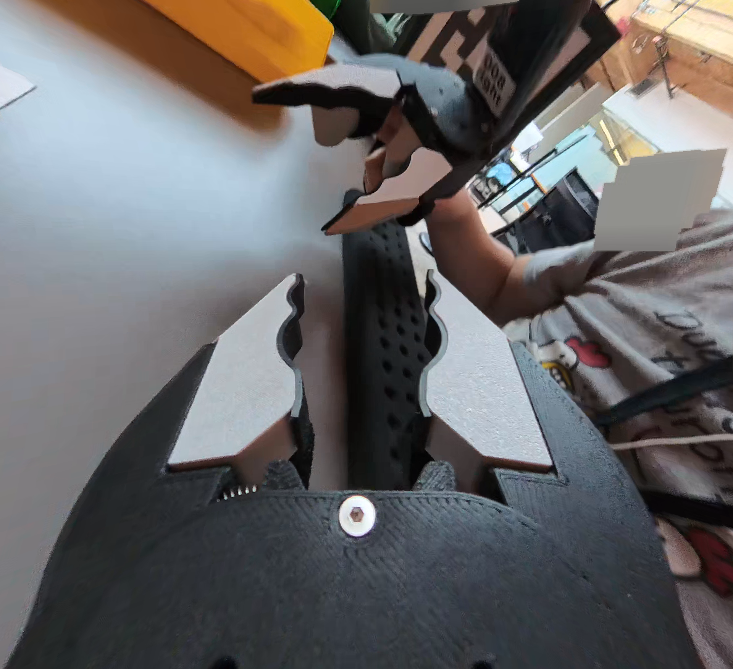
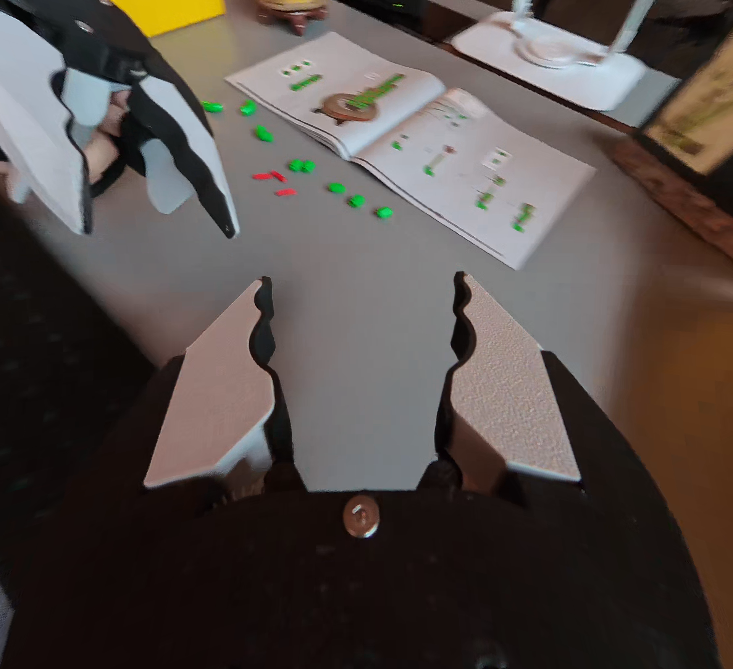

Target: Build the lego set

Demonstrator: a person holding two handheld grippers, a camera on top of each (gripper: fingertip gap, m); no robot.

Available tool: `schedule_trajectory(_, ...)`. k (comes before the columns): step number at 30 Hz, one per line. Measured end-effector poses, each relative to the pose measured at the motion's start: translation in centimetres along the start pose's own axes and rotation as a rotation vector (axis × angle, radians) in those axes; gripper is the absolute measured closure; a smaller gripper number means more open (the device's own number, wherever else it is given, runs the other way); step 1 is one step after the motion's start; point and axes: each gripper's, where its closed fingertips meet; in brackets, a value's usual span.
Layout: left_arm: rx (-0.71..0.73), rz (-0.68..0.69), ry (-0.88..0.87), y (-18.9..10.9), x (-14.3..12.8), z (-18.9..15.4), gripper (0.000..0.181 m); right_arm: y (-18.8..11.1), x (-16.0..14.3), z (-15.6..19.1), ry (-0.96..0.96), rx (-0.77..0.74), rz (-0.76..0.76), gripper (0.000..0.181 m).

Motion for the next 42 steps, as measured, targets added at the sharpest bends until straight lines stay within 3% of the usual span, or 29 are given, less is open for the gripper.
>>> schedule_trajectory(4,-0.068,-0.096,-0.039,5.3,3.7,-0.7,0.121,-6.3,-1.5,-3.6,0.016,-0.251,-0.087,0.09)
schedule_trajectory(7,-0.108,-0.081,-0.003,9.5,4.6,-1.4,0.121,-9.5,-3.1,-5.5,0.02,-0.375,-0.125,0.091)
schedule_trajectory(13,-0.151,-0.031,0.106,16.1,5.2,-2.3,0.116,-12.7,-5.8,-8.3,0.043,-0.514,-0.185,0.092)
schedule_trajectory(20,-0.171,0.025,0.069,19.6,3.7,-1.9,0.126,-12.7,-8.8,-8.9,0.152,-0.45,-0.203,0.096)
schedule_trajectory(24,-0.16,0.008,0.03,17.8,5.2,-1.6,0.125,-13.4,-8.3,-8.5,0.132,-0.443,-0.251,0.105)
schedule_trajectory(27,-0.105,-0.119,0.031,13.4,8.7,-0.6,0.129,-12.2,-7.5,-6.5,0.119,-0.315,-0.265,0.116)
schedule_trajectory(31,0.099,-0.232,0.132,7.4,11.0,1.7,0.13,-9.3,-7.2,-2.8,-0.052,-0.13,-0.1,0.134)
schedule_trajectory(35,0.248,-0.257,0.231,3.6,10.6,3.0,0.133,-5.5,-7.5,1.6,-0.323,0.161,0.113,0.152)
schedule_trajectory(38,0.292,-0.256,0.25,2.2,10.0,3.9,0.135,-3.2,-7.5,3.7,-0.491,0.358,0.18,0.161)
schedule_trajectory(42,0.28,-0.255,0.248,2.2,9.6,4.1,0.137,-1.7,-7.2,5.3,-0.437,0.577,0.226,0.167)
Point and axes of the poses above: each gripper's, where its closed fingertips meet, y out along the fingers, x out of its top, z = x × y across the jaws, and after that the axes turned 9 degrees about x, right-handed
